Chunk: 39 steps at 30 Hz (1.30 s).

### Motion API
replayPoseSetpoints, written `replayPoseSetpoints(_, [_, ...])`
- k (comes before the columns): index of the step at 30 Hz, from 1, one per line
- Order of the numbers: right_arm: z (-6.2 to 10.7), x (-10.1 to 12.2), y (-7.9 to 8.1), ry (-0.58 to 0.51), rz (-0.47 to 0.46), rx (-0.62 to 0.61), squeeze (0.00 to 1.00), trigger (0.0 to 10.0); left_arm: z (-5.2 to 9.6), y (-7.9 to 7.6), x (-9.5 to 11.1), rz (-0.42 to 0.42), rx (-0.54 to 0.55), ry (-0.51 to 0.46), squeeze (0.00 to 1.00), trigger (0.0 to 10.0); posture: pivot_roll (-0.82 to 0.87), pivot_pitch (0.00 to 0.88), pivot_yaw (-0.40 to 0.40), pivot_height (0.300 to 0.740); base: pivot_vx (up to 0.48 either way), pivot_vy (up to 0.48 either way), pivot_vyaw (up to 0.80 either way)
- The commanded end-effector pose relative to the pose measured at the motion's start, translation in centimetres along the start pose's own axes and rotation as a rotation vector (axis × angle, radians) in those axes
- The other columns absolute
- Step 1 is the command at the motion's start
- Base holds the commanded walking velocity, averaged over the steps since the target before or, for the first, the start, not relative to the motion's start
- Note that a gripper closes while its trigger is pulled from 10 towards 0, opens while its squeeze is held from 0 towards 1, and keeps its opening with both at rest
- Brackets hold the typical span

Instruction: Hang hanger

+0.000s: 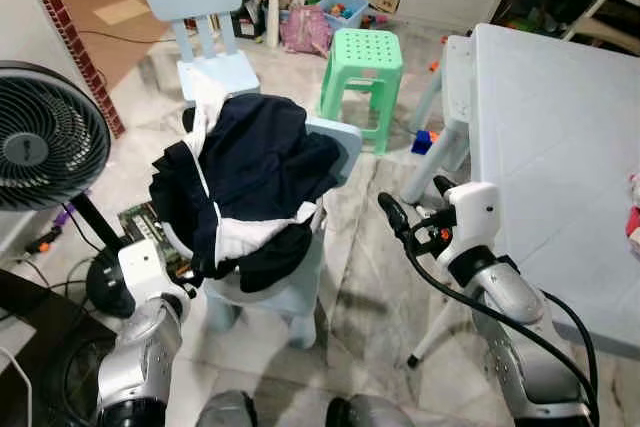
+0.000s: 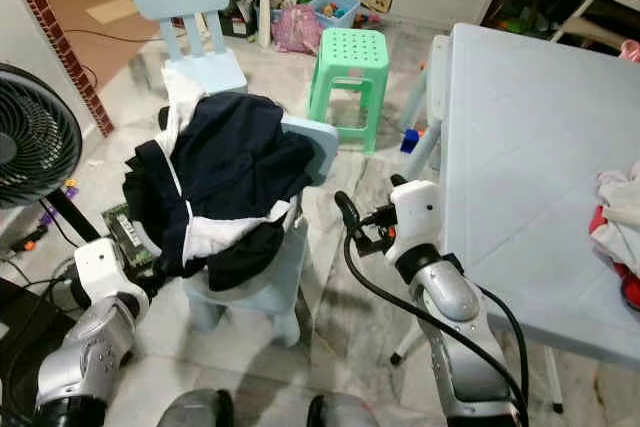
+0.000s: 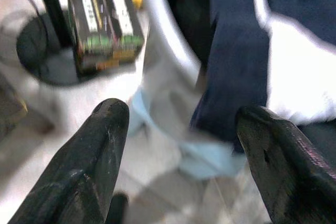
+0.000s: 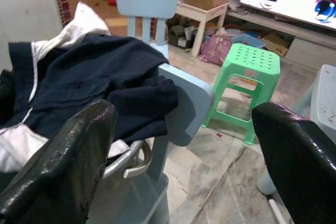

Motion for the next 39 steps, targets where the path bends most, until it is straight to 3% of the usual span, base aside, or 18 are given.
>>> replayPoseSetpoints(1, [0.4, 0.8, 0.0, -0.009, 0.011, 0.019, 0.0, 10.0, 0.0, 0.1, -0.6, 0.021, -0.015, 0.015, 0.0, 10.0, -0.06, 0.17, -0.135, 0.74, 0.0, 0.0, 0.0])
replayPoseSetpoints(6, [1.5, 1.0, -0.6, 0.013, 0.039, 0.01, 0.0, 10.0, -0.5, -0.3, -1.1, 0.013, -0.052, 0.021, 0.0, 10.0, -0.11, 0.195, -0.151, 0.74, 0.0, 0.0, 0.0])
replayPoseSetpoints(16, [2.2, 1.1, -0.2, 0.042, 0.045, 0.023, 0.0, 10.0, -1.8, -1.0, 1.4, -0.012, -0.094, -0.092, 0.0, 10.0, -0.13, 0.208, -0.158, 0.74, 0.0, 0.0, 0.0])
replayPoseSetpoints(17, [2.2, 1.2, 0.2, 0.039, 0.053, 0.044, 0.0, 10.0, -2.2, -1.4, 1.5, -0.005, -0.11, -0.106, 0.0, 4.9, -0.14, 0.203, -0.16, 0.74, 0.0, 0.0, 0.0])
replayPoseSetpoints(18, [2.2, 1.2, 0.3, 0.039, 0.055, 0.052, 0.0, 10.0, -2.3, -1.4, 1.5, 0.001, -0.115, -0.108, 0.0, 4.9, -0.14, 0.203, -0.16, 0.74, 0.0, 0.0, 0.0])
replayPoseSetpoints(19, [2.2, 1.3, 0.5, 0.038, 0.06, 0.065, 0.0, 10.0, -2.4, -1.7, 1.5, 0.004, -0.126, -0.11, 0.0, 0.5, -0.14, 0.199, -0.161, 0.74, 0.0, 0.0, 0.0])
replayPoseSetpoints(20, [2.2, 1.3, 0.7, 0.04, 0.06, 0.092, 0.0, 10.0, -2.6, -2.0, 1.4, -0.01, -0.14, -0.104, 0.0, 0.0, -0.14, 0.198, -0.161, 0.74, 0.0, 0.0, 0.0])
replayPoseSetpoints(33, [2.1, 1.4, 0.8, 0.049, 0.059, 0.134, 0.0, 10.0, -3.2, -3.0, 1.0, -0.041, -0.18, -0.132, 0.0, 0.0, -0.14, 0.18, -0.153, 0.74, 0.0, 0.0, 0.0])
replayPoseSetpoints(39, [1.6, 1.4, 0.9, 0.037, 0.062, 0.136, 0.0, 10.0, -3.3, -2.9, 1.8, -0.108, -0.172, -0.179, 0.0, 0.0, -0.12, 0.172, -0.151, 0.74, 0.0, 0.0, 0.0])
Point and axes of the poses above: a point about 5 cm out from each wrist's last joint towards the gripper, its own z axis pointing back from the gripper into the wrist, its own x axis along the axis of the wrist's last joint, y = z × x, the point moved 1 cm from there along -z, pointing out of the wrist towards the gripper, and after that the axes turned 9 degrees about z, right-handed, at the moved point
